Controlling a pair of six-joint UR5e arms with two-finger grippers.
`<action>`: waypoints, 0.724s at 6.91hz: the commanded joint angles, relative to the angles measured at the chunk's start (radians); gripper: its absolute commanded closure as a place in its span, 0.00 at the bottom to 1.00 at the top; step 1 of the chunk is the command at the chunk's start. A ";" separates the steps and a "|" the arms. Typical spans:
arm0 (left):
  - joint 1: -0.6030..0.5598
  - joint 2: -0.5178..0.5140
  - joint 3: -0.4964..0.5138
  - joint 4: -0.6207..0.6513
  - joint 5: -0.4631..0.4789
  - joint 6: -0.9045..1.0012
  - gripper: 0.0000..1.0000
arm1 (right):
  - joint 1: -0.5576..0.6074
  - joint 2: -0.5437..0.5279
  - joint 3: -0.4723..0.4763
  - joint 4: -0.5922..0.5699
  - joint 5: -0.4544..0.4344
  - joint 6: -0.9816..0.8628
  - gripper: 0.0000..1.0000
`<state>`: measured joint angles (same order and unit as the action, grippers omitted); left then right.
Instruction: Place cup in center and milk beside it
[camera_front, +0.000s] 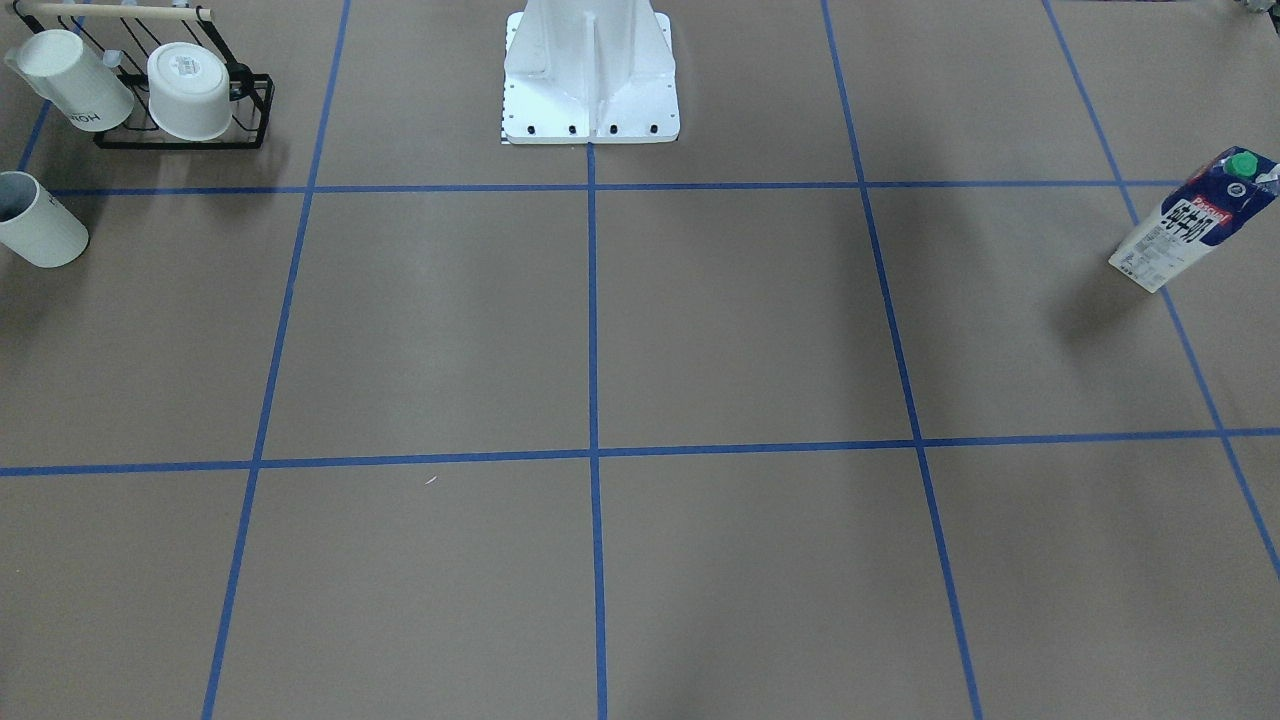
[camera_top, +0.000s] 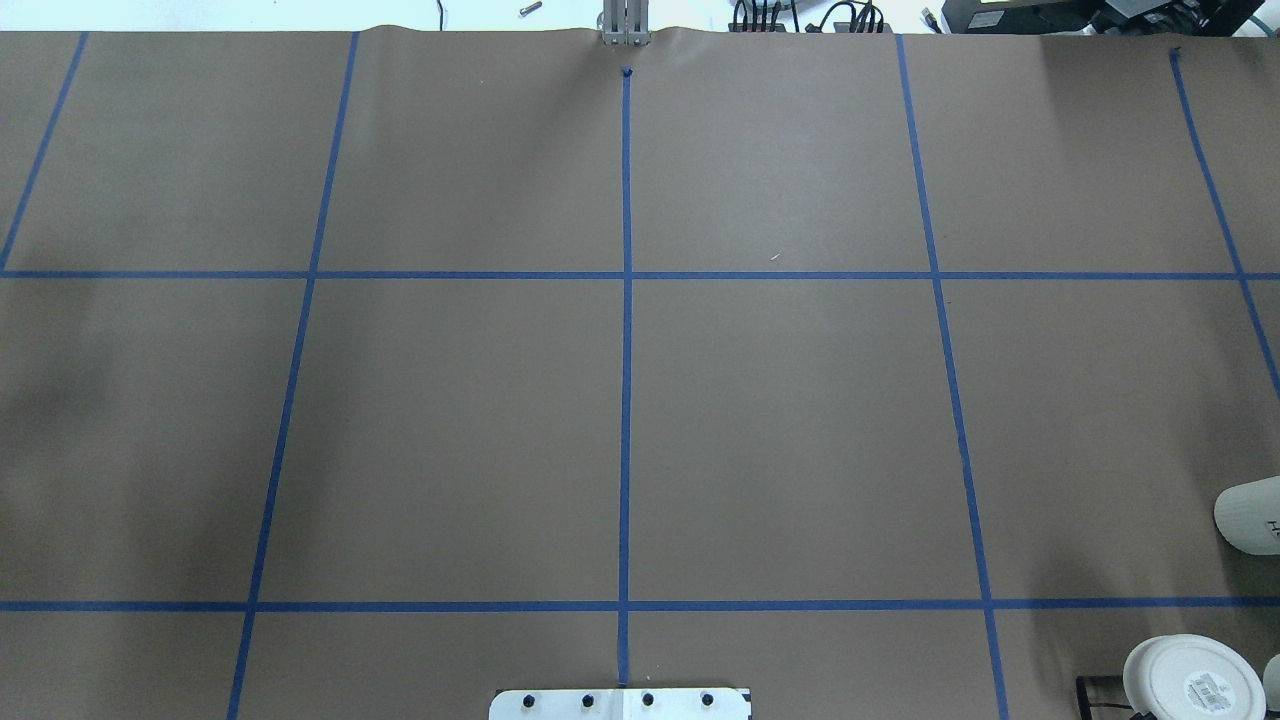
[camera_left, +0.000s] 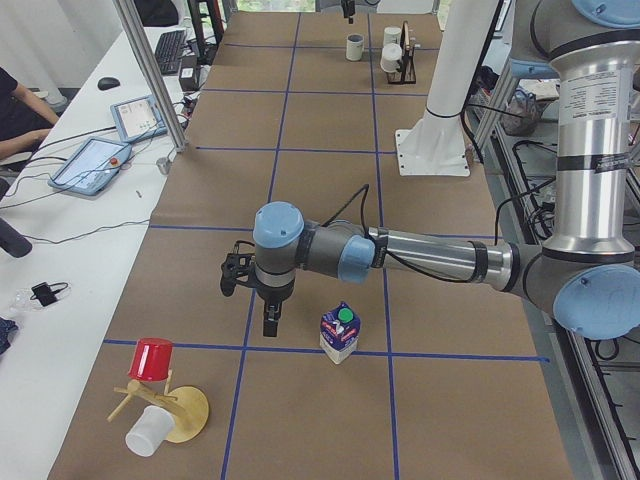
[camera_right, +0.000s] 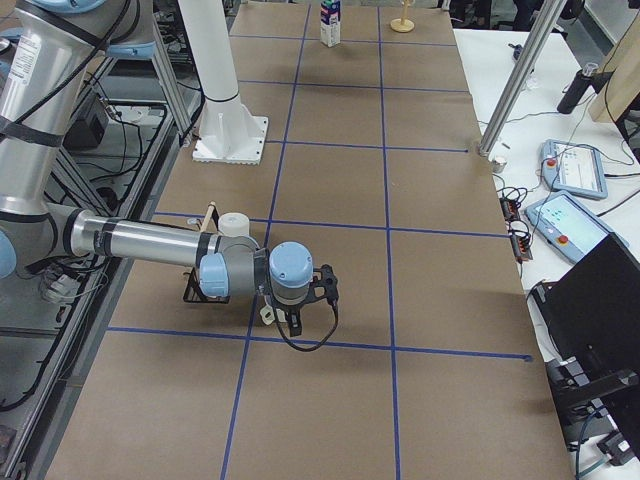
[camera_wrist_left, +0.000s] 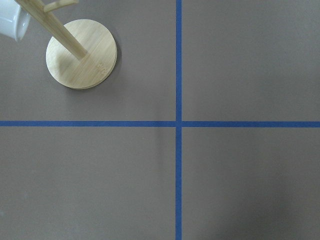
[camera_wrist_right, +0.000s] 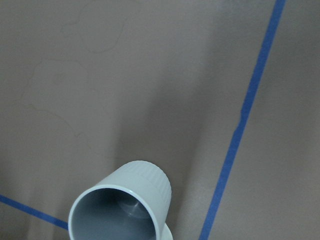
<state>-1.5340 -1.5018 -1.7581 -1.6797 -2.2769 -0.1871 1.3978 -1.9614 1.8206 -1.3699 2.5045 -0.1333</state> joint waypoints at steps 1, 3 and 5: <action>0.002 -0.001 0.006 0.000 0.000 0.002 0.02 | -0.083 0.010 -0.015 0.000 0.028 0.006 0.00; 0.002 -0.001 0.006 0.000 0.000 0.002 0.02 | -0.109 0.042 -0.078 0.003 0.028 0.005 0.00; 0.000 -0.001 0.003 0.000 -0.007 0.000 0.02 | -0.123 0.073 -0.139 0.006 0.028 0.001 0.00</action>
<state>-1.5327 -1.5033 -1.7525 -1.6797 -2.2782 -0.1859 1.2856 -1.9091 1.7227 -1.3658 2.5317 -0.1301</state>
